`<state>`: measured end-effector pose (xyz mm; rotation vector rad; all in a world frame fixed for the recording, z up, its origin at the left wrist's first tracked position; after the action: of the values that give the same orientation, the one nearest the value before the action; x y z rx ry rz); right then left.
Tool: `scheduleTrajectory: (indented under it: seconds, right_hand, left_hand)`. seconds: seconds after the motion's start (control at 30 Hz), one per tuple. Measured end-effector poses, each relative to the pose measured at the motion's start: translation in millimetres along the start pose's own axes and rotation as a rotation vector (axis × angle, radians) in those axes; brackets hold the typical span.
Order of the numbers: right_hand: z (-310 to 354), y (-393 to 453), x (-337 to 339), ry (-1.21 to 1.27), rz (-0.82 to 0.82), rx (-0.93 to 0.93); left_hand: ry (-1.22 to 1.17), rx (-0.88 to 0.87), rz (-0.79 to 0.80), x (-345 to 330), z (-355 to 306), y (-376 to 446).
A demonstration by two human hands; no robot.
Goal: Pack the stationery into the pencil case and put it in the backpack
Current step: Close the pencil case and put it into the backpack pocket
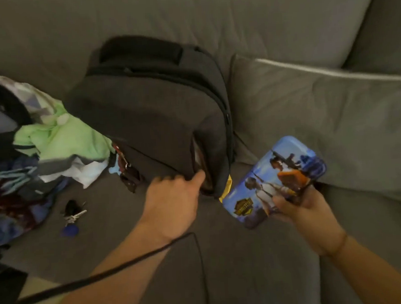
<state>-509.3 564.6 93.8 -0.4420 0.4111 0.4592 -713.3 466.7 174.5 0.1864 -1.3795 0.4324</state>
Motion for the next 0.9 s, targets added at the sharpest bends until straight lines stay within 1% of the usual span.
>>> scheduleTrajectory:
  seconds: [0.03,0.13,0.23,0.33,0.43,0.5,0.57,0.63,0.73,0.9]
  right_hand:
    - [-5.7,2.9,-0.9,-0.039,0.014,0.030]
    - [-16.3,10.8,-8.0,-0.217,0.046,0.127]
    - [-22.3,24.4,-32.3,-0.465,0.032,0.228]
    - [-27.5,37.4,-65.4,-0.609,0.027,0.280]
    - [-43.9,44.4,-80.0,-0.731,0.074,0.295]
    - [-49.5,44.1,-88.2,-0.840,0.120,0.341]
    - [-51.9,46.6,-97.8,-0.888,0.171,0.366]
    - [-55.5,56.1,-111.6,-0.937,0.240,0.358]
    - [-67.2,76.2,-132.4,-1.142,0.385,0.325]
    - [-104.5,104.0,-139.2,-1.287,0.550,0.169]
  left_hand:
    - [0.026,-0.015,-0.040,-5.2,3.4,-0.2]
    - [0.028,-0.053,-0.068,-11.1,6.7,-2.5]
    - [-0.022,-0.070,-0.093,-9.7,6.0,-2.2]
    - [-0.119,-0.107,-0.112,-8.7,5.1,0.5]
    - [-0.204,-0.083,-0.139,-7.4,12.1,5.2]
    - [-0.243,-0.071,-0.162,-7.1,14.1,7.9]
    - [-0.283,-0.082,-0.164,-7.2,11.4,7.5]
    - [-0.309,-0.101,-0.167,-7.9,8.2,5.7]
    - [-0.345,-0.118,-0.163,-10.2,10.8,1.8]
    - [-0.360,-0.152,-0.155,-15.7,15.9,-2.5]
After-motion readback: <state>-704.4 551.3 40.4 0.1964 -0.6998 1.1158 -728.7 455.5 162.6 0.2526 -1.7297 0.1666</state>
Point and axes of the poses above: each hand's wrist, its own y-axis towards the middle knuckle, its own x-axis out of the back of the hand, z = x × y, the point moved 5 cm from there along y, towards the middle knuckle, and after that the axes turned 11 degrees about x, right-handed, at the moved point
